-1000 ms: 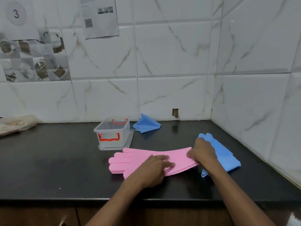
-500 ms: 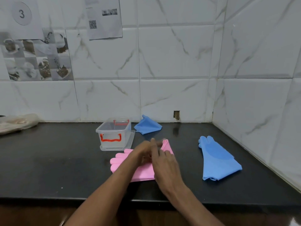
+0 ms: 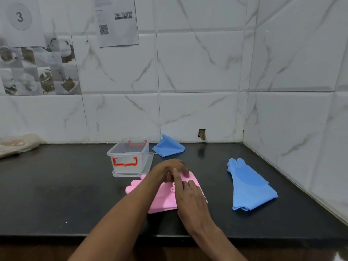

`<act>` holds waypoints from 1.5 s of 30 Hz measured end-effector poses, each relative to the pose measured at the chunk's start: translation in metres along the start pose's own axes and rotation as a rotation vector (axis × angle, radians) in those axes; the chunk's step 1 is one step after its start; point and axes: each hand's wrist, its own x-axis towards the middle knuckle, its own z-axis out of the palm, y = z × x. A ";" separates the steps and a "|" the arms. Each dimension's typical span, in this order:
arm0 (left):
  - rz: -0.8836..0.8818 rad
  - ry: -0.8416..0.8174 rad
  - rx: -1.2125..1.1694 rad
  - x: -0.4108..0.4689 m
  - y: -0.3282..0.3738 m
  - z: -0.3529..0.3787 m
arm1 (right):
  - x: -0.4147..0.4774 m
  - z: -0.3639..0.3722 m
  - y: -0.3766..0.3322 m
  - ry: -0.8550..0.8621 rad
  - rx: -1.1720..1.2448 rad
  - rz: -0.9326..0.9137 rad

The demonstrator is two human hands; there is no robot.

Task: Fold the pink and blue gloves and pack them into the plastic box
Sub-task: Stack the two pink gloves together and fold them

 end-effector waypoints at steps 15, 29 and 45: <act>0.313 0.276 -0.194 0.004 -0.043 0.011 | -0.015 -0.012 0.030 -0.231 -0.033 0.070; 0.365 0.290 0.399 -0.016 -0.041 0.013 | -0.012 -0.023 0.053 0.073 0.403 0.653; 0.129 0.799 0.323 -0.053 -0.044 0.000 | 0.013 -0.009 0.040 -0.284 0.232 0.663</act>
